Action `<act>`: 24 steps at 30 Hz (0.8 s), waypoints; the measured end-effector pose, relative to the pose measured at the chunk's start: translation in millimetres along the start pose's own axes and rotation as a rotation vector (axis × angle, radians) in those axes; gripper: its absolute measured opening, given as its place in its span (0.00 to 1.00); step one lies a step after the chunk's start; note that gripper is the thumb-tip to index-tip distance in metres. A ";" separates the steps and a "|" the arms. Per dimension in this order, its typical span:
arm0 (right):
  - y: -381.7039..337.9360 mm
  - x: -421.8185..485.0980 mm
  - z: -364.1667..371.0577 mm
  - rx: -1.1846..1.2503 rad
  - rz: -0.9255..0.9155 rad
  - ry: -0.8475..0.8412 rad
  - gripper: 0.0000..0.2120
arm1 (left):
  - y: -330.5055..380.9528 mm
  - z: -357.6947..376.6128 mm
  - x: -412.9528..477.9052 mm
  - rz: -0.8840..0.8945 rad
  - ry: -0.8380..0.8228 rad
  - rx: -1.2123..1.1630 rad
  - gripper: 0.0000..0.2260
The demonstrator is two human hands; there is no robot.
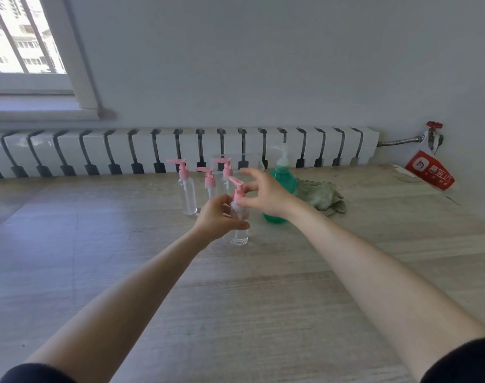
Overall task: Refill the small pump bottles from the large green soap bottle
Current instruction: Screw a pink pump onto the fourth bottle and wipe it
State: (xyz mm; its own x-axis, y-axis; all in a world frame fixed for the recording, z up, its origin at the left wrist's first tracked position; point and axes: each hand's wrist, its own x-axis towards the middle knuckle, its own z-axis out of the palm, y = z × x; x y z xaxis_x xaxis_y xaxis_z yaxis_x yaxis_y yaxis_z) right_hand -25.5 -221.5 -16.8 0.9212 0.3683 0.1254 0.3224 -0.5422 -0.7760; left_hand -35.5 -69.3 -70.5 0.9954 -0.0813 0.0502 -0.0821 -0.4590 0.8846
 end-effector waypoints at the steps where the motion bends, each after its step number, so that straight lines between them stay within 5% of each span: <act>1: 0.4 0.1 3.6 -0.025 -0.008 0.060 0.37 | -0.5 0.3 -0.4 0.001 0.007 0.005 0.20; 4: 0.1 0.6 15.4 -0.025 0.005 0.197 0.39 | -1.9 2.5 -1.0 0.013 0.037 0.029 0.20; 9: 5.7 1.1 3.0 0.177 0.084 0.030 0.46 | -0.6 1.6 -0.6 -0.001 0.037 0.036 0.21; 15: 6.3 0.3 8.3 0.114 0.029 0.147 0.35 | 1.3 5.8 -3.8 -0.008 0.029 0.014 0.15; 20: 5.0 -6.4 -1.2 0.237 0.065 -0.097 0.15 | 3.0 4.8 -5.7 -0.024 0.014 0.000 0.10; 24: 10.4 -4.1 9.9 0.064 0.017 0.133 0.15 | 1.9 6.8 -4.2 -0.020 0.043 0.010 0.12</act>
State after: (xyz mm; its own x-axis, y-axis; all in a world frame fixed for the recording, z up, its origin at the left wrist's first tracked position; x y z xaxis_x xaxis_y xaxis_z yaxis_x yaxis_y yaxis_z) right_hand -28.1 -221.2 -31.5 0.9484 0.2542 0.1897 0.2963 -0.4969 -0.8157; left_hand -40.1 -75.8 -72.1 0.9980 -0.0345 0.0526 -0.0626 -0.4685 0.8812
